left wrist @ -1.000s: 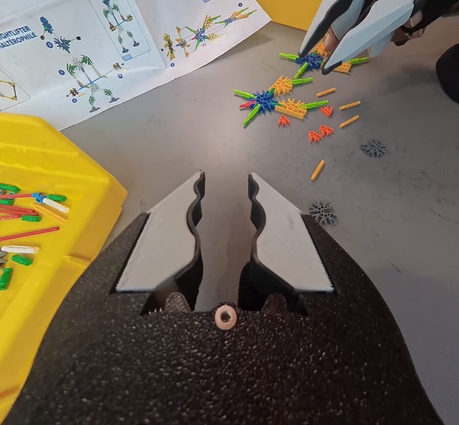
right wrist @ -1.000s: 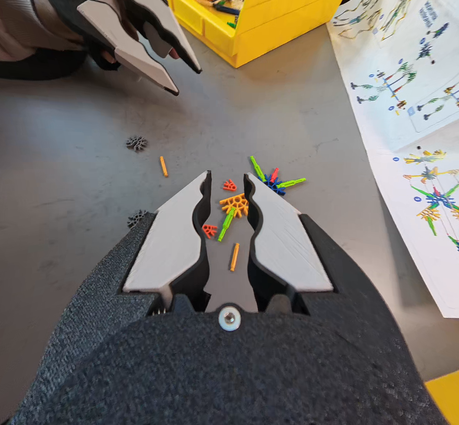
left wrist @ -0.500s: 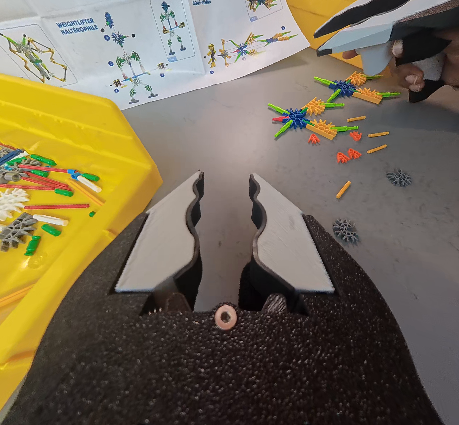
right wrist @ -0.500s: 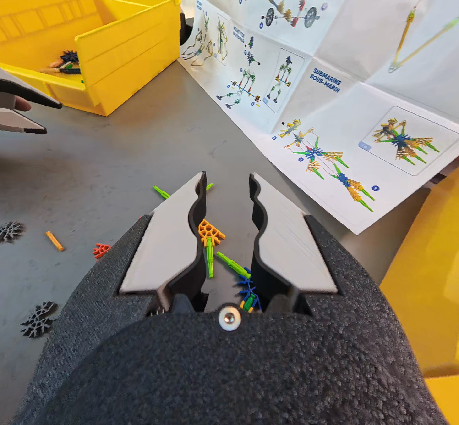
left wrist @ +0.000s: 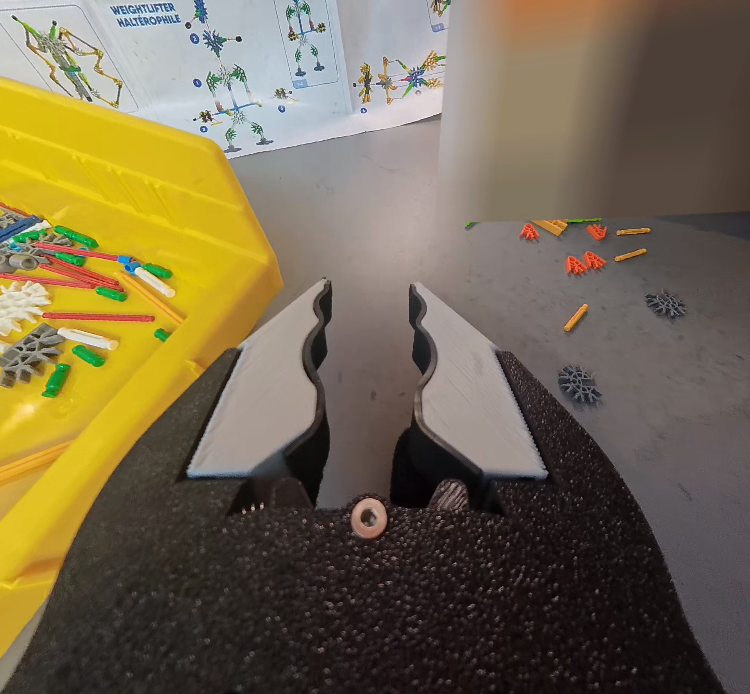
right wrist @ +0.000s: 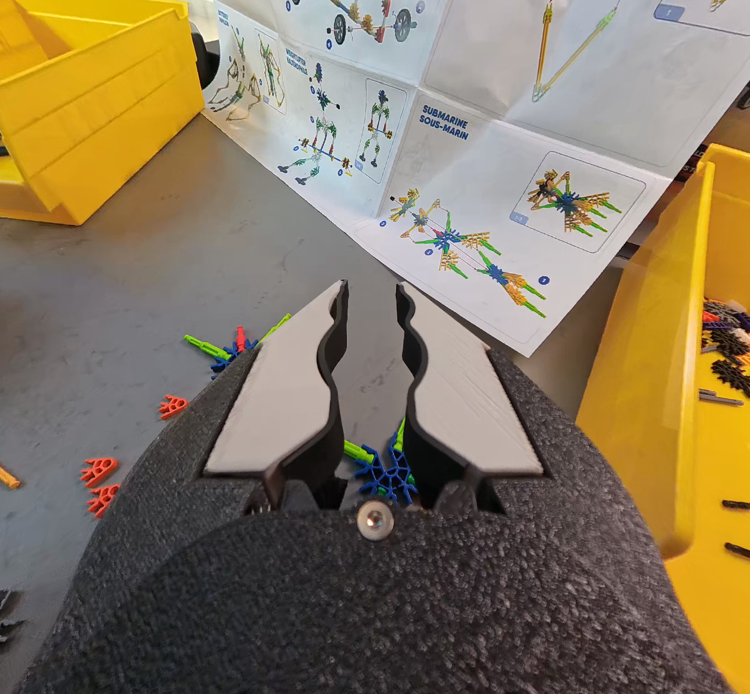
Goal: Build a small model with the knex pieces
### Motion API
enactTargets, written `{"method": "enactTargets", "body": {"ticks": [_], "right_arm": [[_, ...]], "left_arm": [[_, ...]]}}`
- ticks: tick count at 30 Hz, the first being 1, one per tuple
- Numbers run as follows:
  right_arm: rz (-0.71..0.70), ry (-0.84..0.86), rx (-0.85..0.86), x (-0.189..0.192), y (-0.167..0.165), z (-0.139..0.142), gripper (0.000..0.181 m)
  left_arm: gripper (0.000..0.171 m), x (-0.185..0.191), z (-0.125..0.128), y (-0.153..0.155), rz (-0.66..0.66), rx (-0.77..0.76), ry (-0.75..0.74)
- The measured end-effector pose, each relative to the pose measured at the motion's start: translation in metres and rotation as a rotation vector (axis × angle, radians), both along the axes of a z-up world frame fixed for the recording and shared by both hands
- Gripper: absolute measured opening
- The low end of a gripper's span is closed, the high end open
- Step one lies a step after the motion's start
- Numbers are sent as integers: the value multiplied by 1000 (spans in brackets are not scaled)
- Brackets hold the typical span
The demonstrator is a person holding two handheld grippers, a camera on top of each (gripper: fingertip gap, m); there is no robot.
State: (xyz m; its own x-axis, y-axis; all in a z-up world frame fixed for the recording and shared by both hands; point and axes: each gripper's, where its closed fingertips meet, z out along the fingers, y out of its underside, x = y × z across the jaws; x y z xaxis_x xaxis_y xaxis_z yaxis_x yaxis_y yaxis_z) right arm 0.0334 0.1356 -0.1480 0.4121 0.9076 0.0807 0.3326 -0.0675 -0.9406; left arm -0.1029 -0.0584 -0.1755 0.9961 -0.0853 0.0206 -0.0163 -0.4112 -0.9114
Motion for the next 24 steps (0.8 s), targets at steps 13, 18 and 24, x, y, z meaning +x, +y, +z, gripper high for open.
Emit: {"method": "enactTargets", "body": {"ticks": [13, 18, 24], "right_arm": [[9, -9, -10, -4, 0, -3, 14], [14, -6, -6, -4, -1, -3, 13], [24, -7, -7, -5, -3, -3, 13]], "left_arm": [[38, -7, 0, 1, 18, -4, -56], [38, -7, 0, 1, 19, -4, -49], [36, -9, 2, 1, 25, 7, -45]]}}
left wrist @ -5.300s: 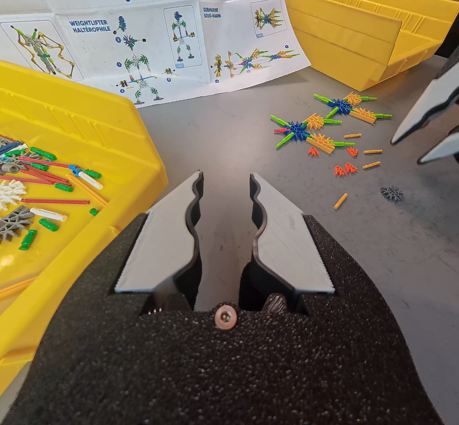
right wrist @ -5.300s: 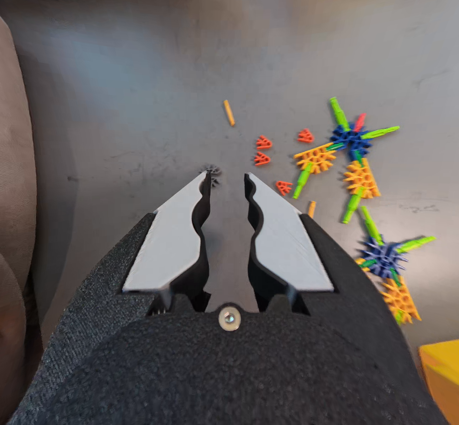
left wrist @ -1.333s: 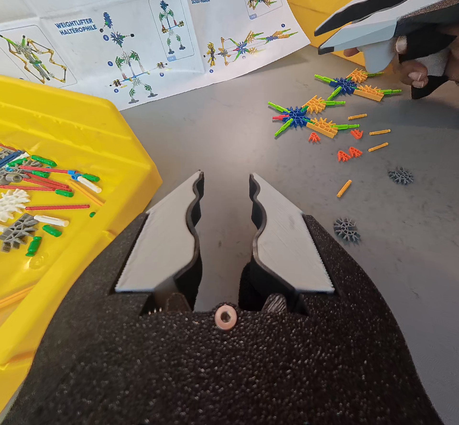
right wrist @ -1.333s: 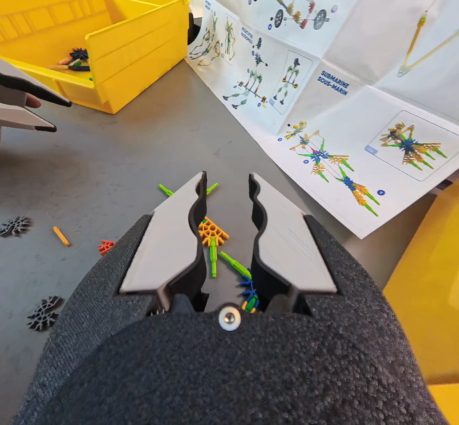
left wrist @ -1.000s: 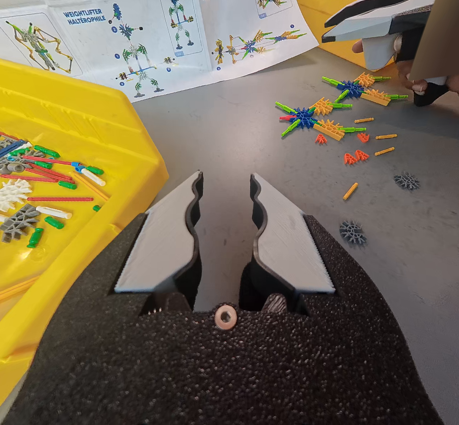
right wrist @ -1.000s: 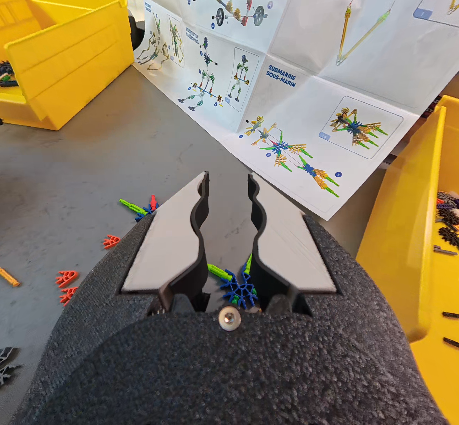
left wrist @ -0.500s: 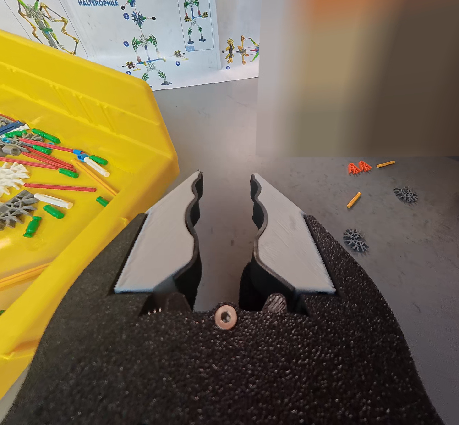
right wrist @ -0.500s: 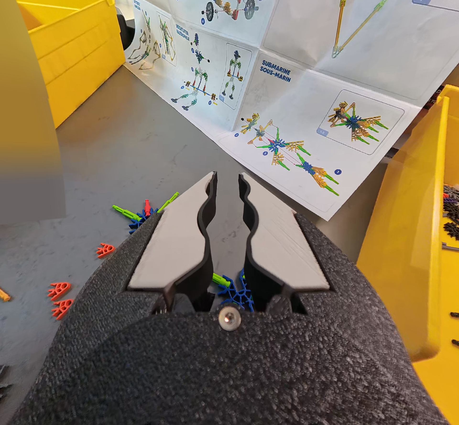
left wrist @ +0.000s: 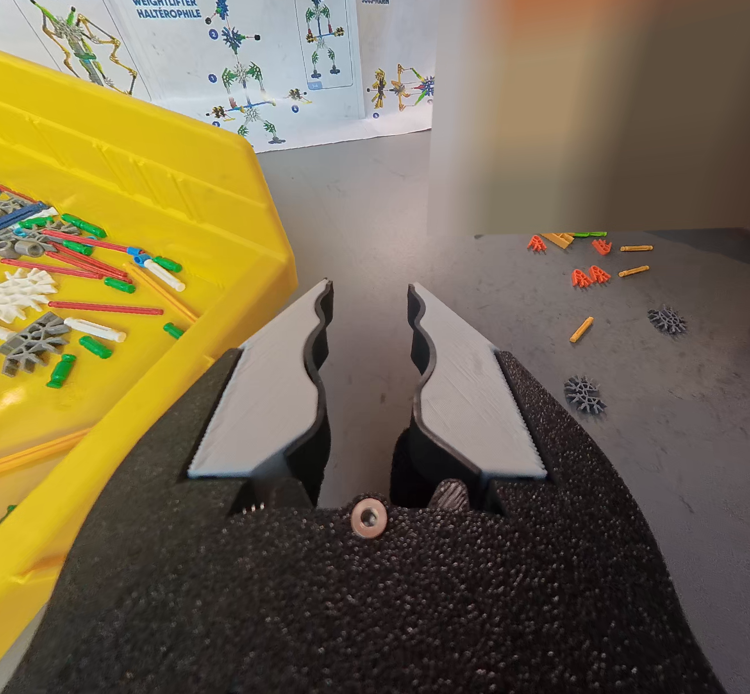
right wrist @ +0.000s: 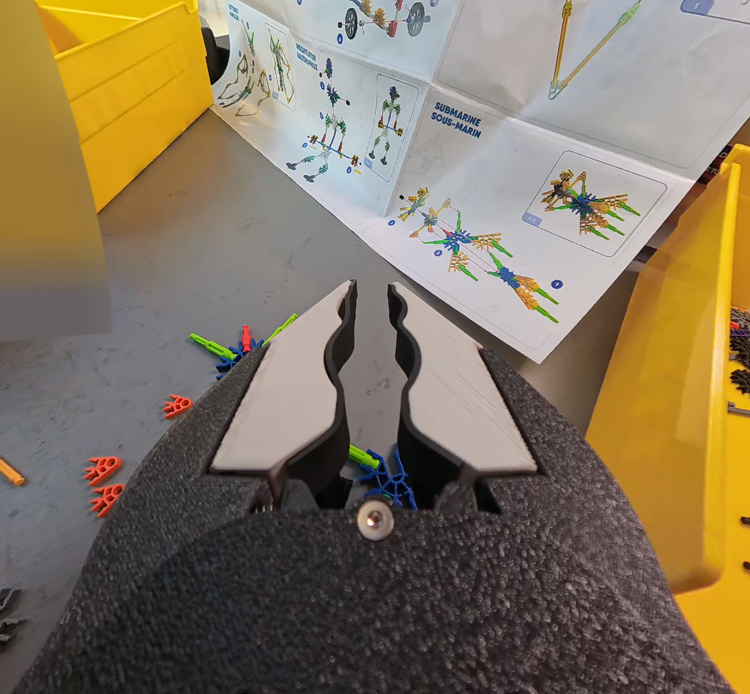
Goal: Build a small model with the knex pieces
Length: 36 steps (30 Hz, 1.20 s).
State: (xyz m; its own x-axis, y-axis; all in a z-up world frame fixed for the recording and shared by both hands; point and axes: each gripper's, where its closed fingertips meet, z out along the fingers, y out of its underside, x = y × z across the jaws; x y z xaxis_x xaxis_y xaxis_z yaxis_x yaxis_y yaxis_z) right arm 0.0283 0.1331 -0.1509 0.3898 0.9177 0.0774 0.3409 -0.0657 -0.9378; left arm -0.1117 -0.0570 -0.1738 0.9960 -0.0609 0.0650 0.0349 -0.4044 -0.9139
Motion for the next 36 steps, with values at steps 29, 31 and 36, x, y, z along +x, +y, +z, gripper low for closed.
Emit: {"method": "enactTargets", "body": {"ticks": [29, 31, 36], "right_arm": [[31, -1, -6, -2, -4, -1, 14], [33, -1, -7, -2, -5, -1, 14], [39, 2, -6, -2, -5, 0, 16]], "left_arm": [[35, 0, 5, 0, -12, 38, 7], [35, 1, 5, 0, -14, 38, 8], [35, 2, 6, 0, -18, 38, 9]]}}
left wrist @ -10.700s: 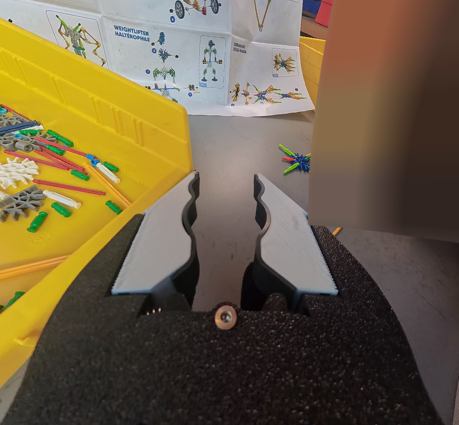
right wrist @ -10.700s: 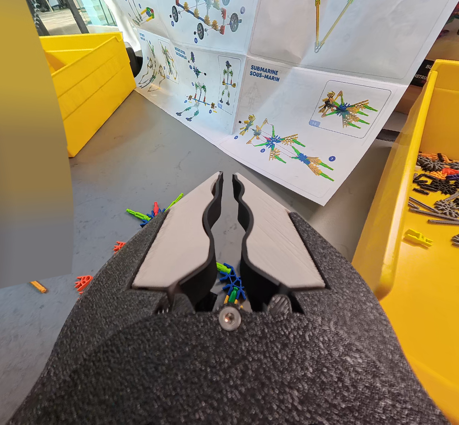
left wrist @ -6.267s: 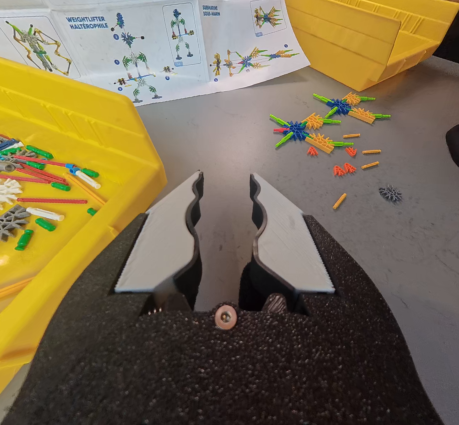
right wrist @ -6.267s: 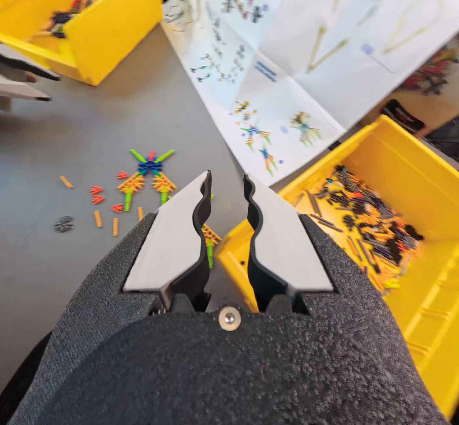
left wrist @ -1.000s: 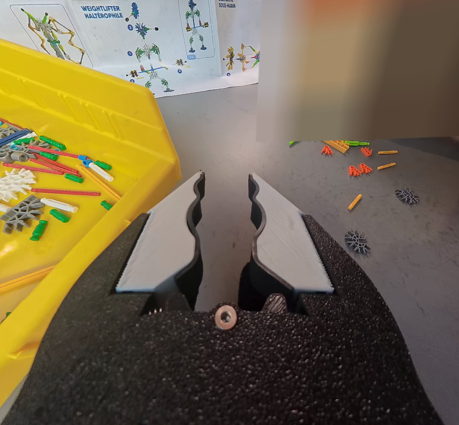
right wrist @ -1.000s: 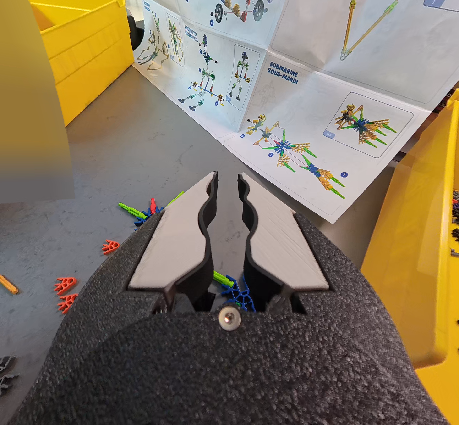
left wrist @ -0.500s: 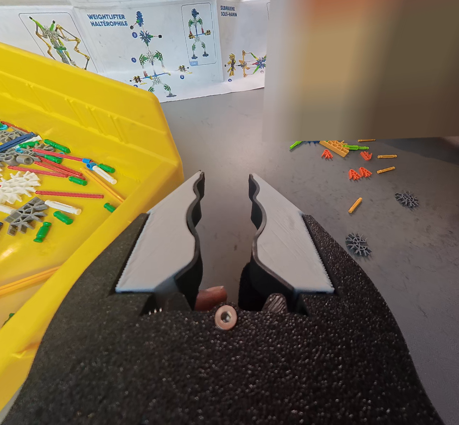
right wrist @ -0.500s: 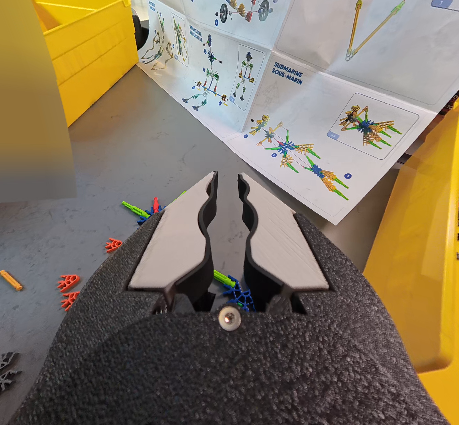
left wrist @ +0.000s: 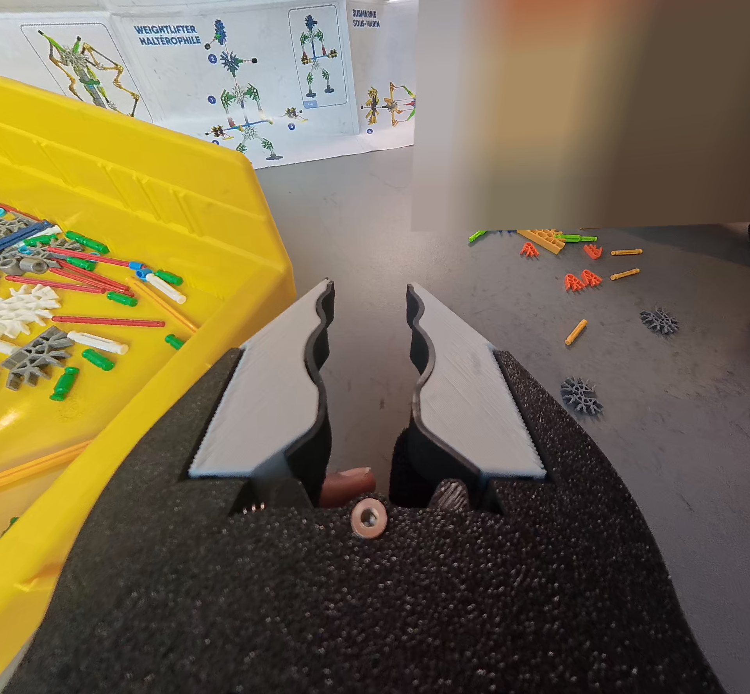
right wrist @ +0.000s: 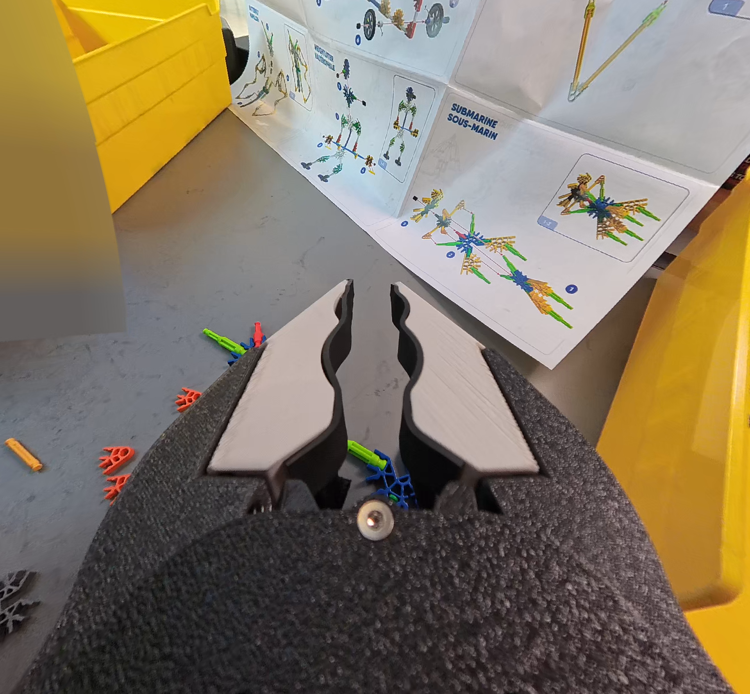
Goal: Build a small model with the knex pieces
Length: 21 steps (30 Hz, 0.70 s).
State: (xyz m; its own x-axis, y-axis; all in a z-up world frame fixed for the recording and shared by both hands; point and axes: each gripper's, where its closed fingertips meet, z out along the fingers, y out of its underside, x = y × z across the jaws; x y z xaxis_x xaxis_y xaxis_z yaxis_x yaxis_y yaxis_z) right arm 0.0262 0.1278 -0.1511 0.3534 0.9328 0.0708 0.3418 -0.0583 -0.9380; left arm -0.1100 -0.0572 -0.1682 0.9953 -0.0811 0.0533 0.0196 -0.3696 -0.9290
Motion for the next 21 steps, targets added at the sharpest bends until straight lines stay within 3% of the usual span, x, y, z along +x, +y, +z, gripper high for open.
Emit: {"method": "enactTargets", "body": {"ticks": [10, 21], "right_arm": [[11, 8, -4, 0, -1, 1, 17], [137, 96, 63, -3, -25, 20, 18]], "left_arm": [[35, 0, -1, 0, 2, -4, -3], [35, -1, 2, 1, 9, 14, 21]]}}
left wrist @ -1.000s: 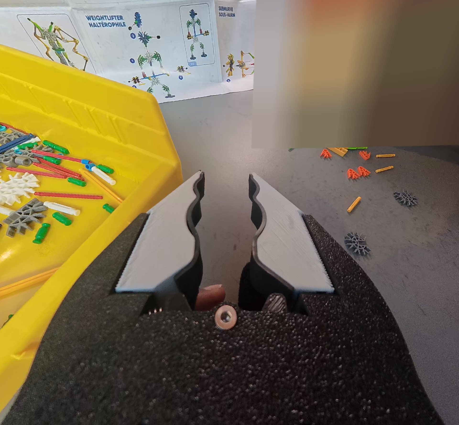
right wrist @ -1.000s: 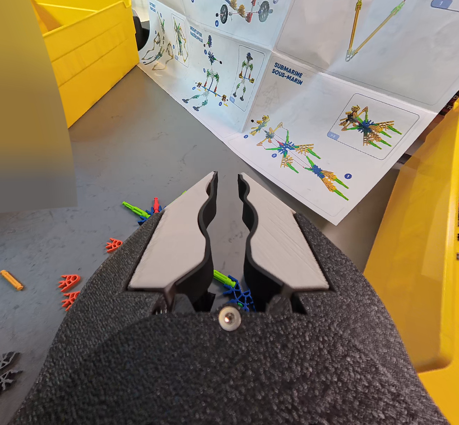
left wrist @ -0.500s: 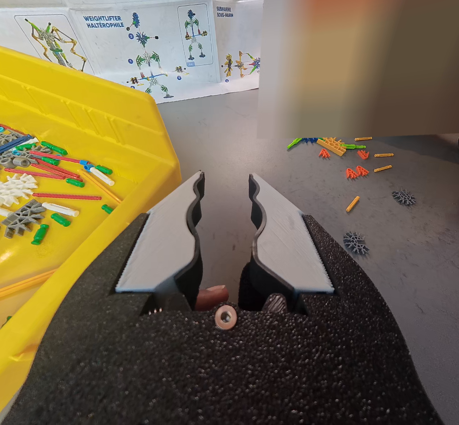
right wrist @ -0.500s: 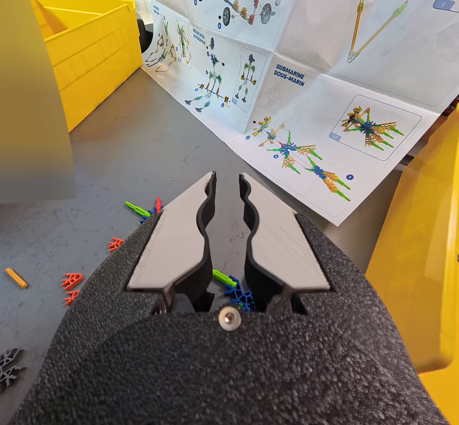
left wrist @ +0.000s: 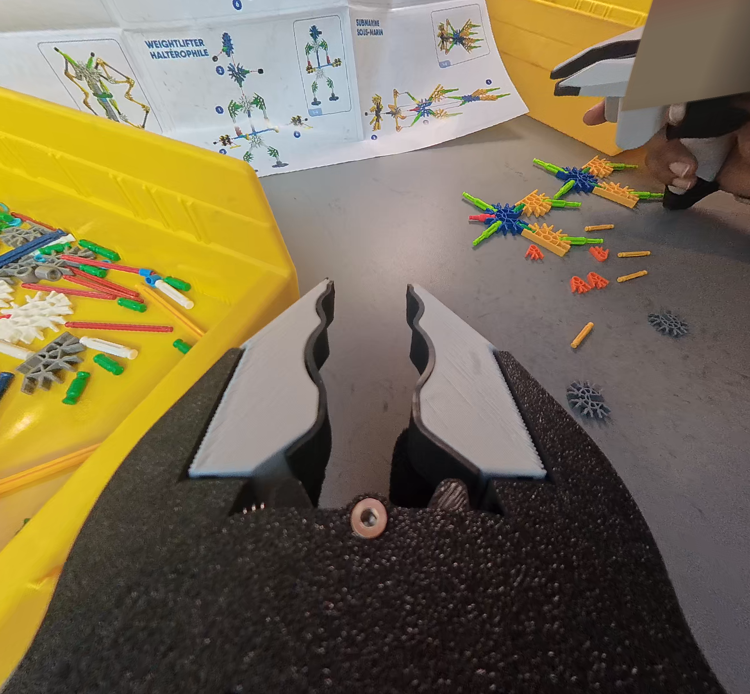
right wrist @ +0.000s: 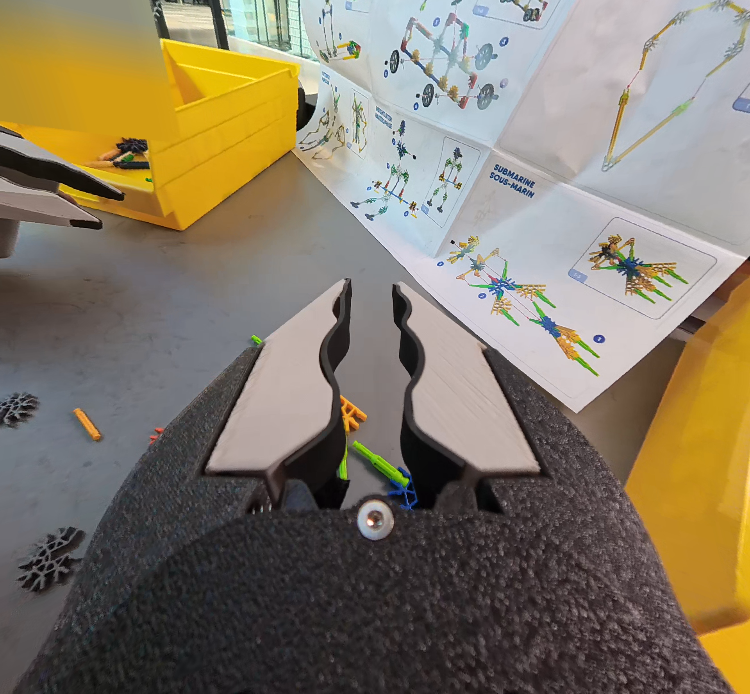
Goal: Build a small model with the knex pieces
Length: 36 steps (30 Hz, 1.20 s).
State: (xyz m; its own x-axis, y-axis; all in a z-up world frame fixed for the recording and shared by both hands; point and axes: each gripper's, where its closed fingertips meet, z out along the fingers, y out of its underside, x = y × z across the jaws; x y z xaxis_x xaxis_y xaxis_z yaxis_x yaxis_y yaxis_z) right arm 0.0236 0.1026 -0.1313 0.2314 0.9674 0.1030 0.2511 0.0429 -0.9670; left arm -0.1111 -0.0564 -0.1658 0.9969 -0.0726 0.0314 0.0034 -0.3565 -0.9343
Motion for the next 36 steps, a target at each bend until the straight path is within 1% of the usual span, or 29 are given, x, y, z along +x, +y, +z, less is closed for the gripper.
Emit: {"method": "enactTargets", "body": {"ticks": [4, 6, 8, 10, 12, 13, 15, 17, 18, 20, 23, 26, 28, 31, 33, 36], "right_arm": [[70, 68, 7, 1, -15, 19, 19], [99, 129, 41, 5, -24, 39, 19], [105, 203, 110, 15, -26, 67, 19], [32, 245, 223, 37, -10, 97, 19], [-141, 235, 293, 74, 31, 122, 16], [-210, 196, 273, 94, 52, 126, 16], [-333, 69, 174, 132, 91, 116, 17], [-396, -73, 127, 156, 119, 98, 17], [-378, -163, 118, 161, 129, 84, 17], [-254, -383, 65, 160, 137, 45, 17], [-87, -636, 6, 158, 144, -1, 16], [27, -868, -76, 167, 144, -33, 15], [60, -994, -53, 176, 150, -47, 14], [80, -1104, -17, 185, 158, -62, 15], [114, -1119, -16, 185, 157, -71, 17], [123, -1150, 4, 186, 161, -83, 20]], "left_arm": [[35, 1, 0, 0, -1, -1, 14], [35, 1, -1, 1, 1, -3, 16], [35, 0, -1, 1, 2, -3, 18], [35, -1, -1, 3, 7, -4, 20], [35, -3, -1, 4, 15, -5, 22], [35, -4, -1, 4, 19, -6, 22], [35, -4, -2, 5, 25, -9, 26], [35, -4, -3, 5, 25, -15, 34], [35, -4, -3, 5, 25, -17, 40], [35, -3, -4, 6, 24, -20, 55], [35, -2, -4, 5, 25, -17, 78], [34, -2, -4, 4, 31, -19, 96], [34, -3, -5, 4, 36, -23, 104], [33, -5, -5, 4, 40, -25, 97], [33, -6, -6, 4, 42, -30, 90], [33, -5, -7, 4, 37, -36, 87]]}}
